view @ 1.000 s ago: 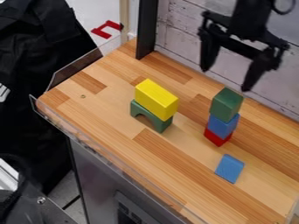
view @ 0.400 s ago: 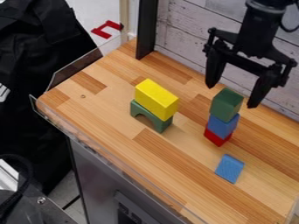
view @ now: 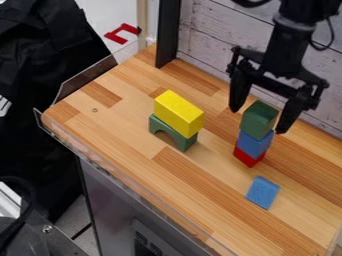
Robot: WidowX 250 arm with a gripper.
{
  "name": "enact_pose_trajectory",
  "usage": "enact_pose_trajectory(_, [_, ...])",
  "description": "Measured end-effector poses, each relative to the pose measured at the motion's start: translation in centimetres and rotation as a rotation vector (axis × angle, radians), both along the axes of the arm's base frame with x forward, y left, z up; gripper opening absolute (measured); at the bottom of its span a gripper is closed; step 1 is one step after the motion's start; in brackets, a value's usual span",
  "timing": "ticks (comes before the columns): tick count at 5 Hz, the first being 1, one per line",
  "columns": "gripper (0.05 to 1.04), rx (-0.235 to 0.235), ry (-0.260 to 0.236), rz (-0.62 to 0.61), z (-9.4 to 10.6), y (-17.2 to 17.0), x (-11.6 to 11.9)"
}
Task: Put the green cube on top of the yellow block
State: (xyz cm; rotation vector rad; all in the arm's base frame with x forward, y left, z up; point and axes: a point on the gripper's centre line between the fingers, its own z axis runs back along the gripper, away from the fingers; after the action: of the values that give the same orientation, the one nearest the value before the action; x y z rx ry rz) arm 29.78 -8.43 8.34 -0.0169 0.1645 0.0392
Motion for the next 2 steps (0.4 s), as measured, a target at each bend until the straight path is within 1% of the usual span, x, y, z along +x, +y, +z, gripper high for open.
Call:
enact_pose_trajectory(1, [0.997, -0.008, 0.026, 0.005, -0.88, 0.11, 0.08])
enact_pose_trajectory(2, [0.969, -0.01, 0.041, 0.019, -1.48, 0.54, 0.23])
